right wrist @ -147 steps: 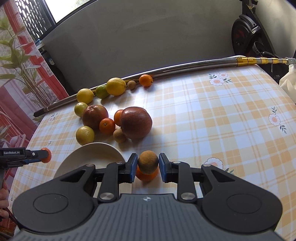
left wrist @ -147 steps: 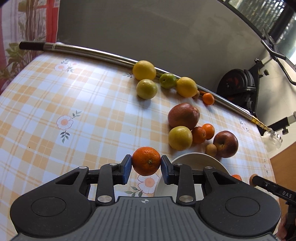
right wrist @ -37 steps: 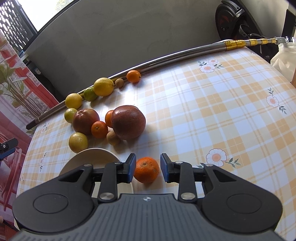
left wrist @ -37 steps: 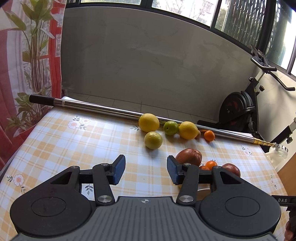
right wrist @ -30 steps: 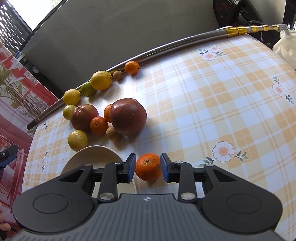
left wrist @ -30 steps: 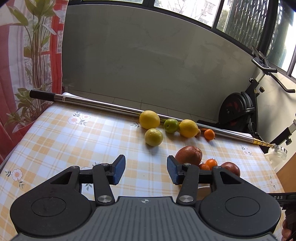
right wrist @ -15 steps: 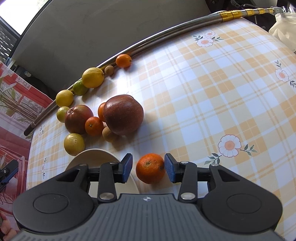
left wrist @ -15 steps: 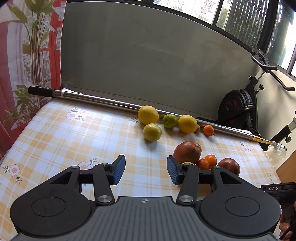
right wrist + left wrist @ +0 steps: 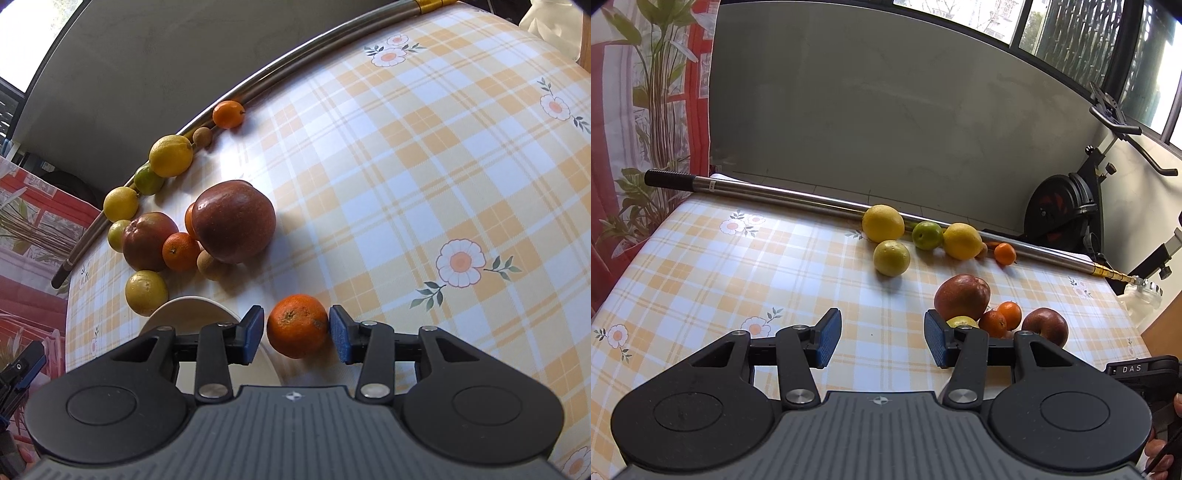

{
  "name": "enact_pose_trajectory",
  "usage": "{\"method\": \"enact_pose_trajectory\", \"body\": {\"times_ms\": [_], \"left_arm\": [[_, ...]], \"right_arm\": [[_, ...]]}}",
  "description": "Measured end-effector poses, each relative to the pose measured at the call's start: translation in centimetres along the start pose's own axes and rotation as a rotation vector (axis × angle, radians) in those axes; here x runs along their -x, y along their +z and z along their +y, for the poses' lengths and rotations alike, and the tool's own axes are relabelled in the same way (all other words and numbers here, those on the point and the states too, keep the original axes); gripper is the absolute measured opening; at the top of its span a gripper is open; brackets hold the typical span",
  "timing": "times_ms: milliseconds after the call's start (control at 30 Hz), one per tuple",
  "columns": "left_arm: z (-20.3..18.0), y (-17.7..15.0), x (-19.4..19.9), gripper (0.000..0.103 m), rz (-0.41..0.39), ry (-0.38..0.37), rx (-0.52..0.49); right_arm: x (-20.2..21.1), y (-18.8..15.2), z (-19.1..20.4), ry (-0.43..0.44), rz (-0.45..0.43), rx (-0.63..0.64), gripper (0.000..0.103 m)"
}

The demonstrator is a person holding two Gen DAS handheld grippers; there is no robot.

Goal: Organize fruits
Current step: 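Grasp the large yellow grapefruit with the left tool while the right tool holds the mandarin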

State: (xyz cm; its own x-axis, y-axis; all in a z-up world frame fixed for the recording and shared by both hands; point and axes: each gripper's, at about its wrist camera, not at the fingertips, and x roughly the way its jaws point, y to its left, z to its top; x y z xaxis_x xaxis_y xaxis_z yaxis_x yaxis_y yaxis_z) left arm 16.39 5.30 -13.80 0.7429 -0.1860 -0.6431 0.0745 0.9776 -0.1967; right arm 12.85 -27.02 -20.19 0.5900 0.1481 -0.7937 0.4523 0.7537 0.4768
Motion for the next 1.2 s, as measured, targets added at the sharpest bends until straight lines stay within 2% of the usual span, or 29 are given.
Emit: {"method": "enact_pose_trajectory", "body": {"times_ms": [300,567,833,1200], "left_arm": [[-0.1,-0.3,0.0,0.053,0.020,0.008,-0.008],[-0.7,0.1,-1.0,0.053,0.053,-0.019,0.017],[-2.8,0.2,-4.8,0.053,0.139,-0.035,-0.033],[-5.7,0.4,-11.5,0.054,0.260,-0.107,-0.032]], "right_arm": [[1.1,-0.3,-0.5,0.004,-0.059,0.005,0.040],[2.3,-0.5,-0.4,-0.019,-0.126,0.085,0.040],[2.8,-0.9,-0.5,0.020,-0.166,0.120,0.040],[3.2,-1.3,-1.6,0.042,-0.187,0.100,0.040]]}}
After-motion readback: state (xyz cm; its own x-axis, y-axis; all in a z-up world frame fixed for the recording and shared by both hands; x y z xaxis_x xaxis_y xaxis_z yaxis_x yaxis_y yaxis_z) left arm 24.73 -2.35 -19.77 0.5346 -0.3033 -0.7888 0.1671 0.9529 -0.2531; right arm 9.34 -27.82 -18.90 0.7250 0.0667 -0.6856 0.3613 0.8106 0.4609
